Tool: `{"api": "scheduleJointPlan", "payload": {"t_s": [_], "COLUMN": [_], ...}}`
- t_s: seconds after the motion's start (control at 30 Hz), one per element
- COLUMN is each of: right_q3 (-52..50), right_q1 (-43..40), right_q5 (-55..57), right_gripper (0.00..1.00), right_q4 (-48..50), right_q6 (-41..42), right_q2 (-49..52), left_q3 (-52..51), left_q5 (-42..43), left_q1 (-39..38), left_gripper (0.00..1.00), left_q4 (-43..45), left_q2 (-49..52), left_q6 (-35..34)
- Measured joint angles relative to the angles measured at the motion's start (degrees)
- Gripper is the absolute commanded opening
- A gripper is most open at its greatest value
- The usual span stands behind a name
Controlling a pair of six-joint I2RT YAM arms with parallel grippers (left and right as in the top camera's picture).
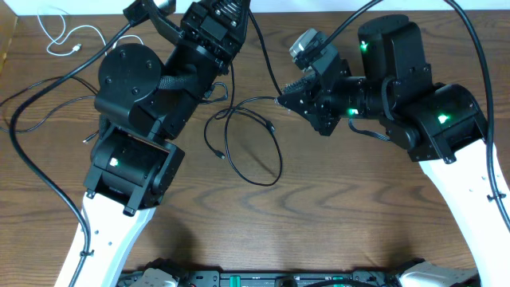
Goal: Untangle cables
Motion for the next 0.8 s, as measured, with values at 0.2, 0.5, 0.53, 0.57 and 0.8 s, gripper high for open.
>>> {"api": "scheduleJointPlan", "payload": {"t_s": [0.2, 0.5, 0.53, 0.57, 0.8], "right_q3": [0.0, 0.0, 0.0, 0.0, 0.0], "right_q1": [0.0, 0.0, 0.0, 0.0, 0.1], "right_q5": [-0.5, -0.7, -0.8, -1.0, -2.2], "right_gripper": [0.20, 0.22, 0.22, 0.22, 0.21], "right_q4": [0.0, 0.1, 0.1, 0.3, 0.8], "right_q6": [0.0, 0.0, 0.0, 0.0, 0.0], "right_q2": [0.0, 0.0, 0.0, 0.0, 0.0], "left_q3": [0.0, 0.0, 0.0, 0.0, 0.0], "left_q5": [0.0, 0.0, 0.0, 0.0, 0.0], "left_q1": [0.0, 0.0, 0.0, 0.0, 0.0], "left_gripper": [0.08, 0.07, 0.08, 0.08, 0.08], "left_q4": [0.0, 0.0, 0.0, 0.0, 0.0], "left_q2": [0.0, 0.0, 0.0, 0.0, 0.0], "left_q6": [0.0, -0.2, -0.2, -0.2, -0.5]}}
